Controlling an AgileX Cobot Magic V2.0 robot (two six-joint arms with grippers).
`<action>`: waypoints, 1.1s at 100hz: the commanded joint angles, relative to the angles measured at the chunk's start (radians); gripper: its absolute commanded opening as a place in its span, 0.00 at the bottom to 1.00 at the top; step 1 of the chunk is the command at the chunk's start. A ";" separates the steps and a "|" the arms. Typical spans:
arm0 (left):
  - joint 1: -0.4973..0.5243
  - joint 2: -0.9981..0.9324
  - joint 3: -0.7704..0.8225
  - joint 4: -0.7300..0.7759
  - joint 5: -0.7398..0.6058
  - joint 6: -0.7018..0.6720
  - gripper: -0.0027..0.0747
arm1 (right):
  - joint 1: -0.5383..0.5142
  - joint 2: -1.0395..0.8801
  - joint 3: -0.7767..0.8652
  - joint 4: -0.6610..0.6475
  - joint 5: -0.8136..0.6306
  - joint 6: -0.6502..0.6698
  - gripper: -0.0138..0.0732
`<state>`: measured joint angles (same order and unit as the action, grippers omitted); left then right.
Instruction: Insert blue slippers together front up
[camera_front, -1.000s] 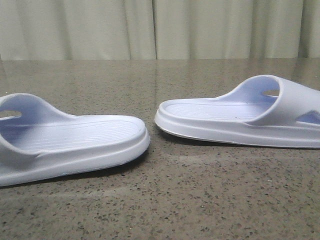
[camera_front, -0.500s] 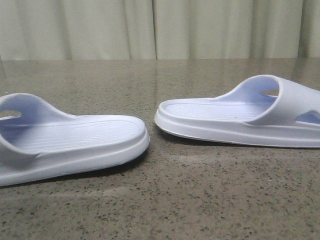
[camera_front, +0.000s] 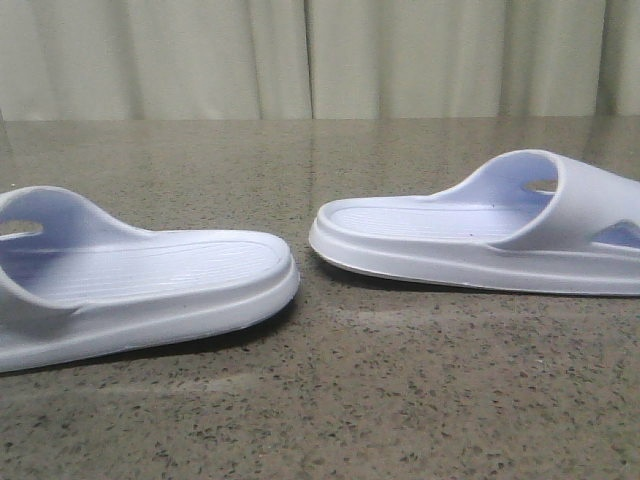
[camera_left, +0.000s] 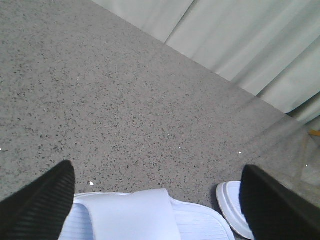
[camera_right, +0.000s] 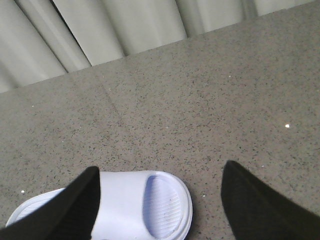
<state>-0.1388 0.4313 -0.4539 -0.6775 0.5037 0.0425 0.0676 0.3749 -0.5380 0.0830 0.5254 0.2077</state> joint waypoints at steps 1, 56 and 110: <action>-0.004 0.013 -0.005 -0.030 -0.058 -0.065 0.84 | -0.002 0.016 -0.037 0.004 -0.097 -0.003 0.71; 0.149 0.015 0.143 -0.032 -0.083 -0.231 0.84 | -0.002 0.016 -0.037 0.004 -0.097 -0.003 0.71; 0.149 0.094 0.178 -0.129 -0.073 -0.282 0.84 | -0.002 0.020 -0.037 0.004 -0.099 -0.003 0.71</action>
<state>0.0076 0.5024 -0.2519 -0.7502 0.4773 -0.2323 0.0676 0.3771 -0.5386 0.0844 0.5104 0.2077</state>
